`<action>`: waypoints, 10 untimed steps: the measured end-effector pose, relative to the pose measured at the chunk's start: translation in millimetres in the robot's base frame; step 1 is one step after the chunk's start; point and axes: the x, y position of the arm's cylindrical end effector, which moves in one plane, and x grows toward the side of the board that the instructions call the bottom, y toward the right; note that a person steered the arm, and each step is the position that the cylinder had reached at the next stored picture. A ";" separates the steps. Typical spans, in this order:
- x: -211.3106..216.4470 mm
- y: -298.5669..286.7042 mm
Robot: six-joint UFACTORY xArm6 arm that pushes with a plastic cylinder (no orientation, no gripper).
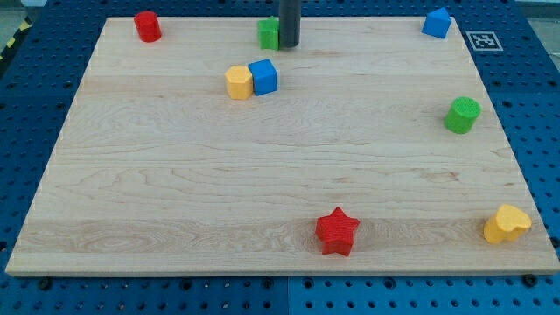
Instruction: Slide the green star to the right side of the board
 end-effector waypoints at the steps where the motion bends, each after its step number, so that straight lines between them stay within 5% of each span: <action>1: 5.0 9.3; 5: 27.3 -91.2; 7: -5.3 -45.6; 10: 6.8 -7.6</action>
